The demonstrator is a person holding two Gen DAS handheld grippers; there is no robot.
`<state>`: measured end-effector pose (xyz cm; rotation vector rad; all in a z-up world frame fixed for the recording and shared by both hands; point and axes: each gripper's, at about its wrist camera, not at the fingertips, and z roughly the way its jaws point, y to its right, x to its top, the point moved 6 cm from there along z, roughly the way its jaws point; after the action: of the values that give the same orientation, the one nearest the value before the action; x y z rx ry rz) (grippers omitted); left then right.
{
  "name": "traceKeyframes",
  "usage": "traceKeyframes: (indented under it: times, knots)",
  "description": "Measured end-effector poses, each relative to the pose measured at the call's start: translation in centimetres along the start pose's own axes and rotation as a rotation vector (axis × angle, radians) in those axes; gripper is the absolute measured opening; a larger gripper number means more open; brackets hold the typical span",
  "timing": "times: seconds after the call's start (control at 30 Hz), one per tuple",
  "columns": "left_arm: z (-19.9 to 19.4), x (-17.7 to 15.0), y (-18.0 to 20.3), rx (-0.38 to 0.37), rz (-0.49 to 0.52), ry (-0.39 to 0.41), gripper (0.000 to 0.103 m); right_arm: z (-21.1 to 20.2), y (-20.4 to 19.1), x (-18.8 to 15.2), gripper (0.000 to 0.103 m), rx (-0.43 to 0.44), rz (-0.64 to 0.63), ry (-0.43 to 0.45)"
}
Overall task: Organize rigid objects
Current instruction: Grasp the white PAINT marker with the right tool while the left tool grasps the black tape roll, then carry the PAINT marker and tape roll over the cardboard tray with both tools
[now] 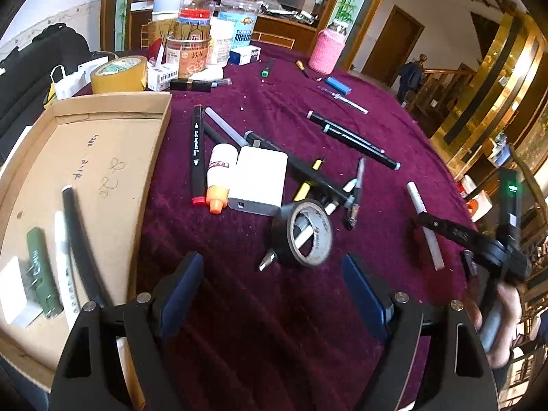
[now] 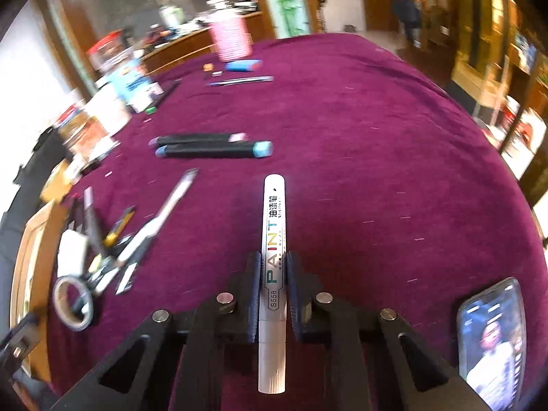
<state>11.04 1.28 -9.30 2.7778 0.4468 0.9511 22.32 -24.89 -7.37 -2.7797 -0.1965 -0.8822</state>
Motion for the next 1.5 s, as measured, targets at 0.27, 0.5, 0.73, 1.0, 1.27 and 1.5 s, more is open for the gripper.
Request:
traceKeyframes:
  times: [0.27,0.5,0.73,1.0,1.27,1.5]
  knots:
    - [2.3,1.2,1.1,0.034,0.035,-0.036,0.067,1.4,-4.3,-1.6,0.014,0.087,-0.061,-0.006]
    - [5.0,1.7,1.7,0.074,0.065,-0.083,0.017,1.4,-4.7,-1.7,0.015,0.065,-0.101,0.004]
    - [4.2,1.5,2.4,0.104,0.083,-0.075,0.014,1.3,-4.6,-1.6,0.015,0.088,-0.09,0.007]
    - [1.4,0.9,2.6,0.087,0.089,-0.041,0.014,0.5,-4.9,-1.6,0.015,0.116,-0.094,0.039]
    - [-1.5,0.1,0.9,0.069,0.065,-0.003,0.014,-2.7,-6.2,-1.5,0.015,0.22,-0.067,0.119]
    - [-4.1,-0.5,-2.3,0.032,0.001,0.001,0.014,-5.3,-15.2,-3.1,0.015,0.4,-0.215,0.096]
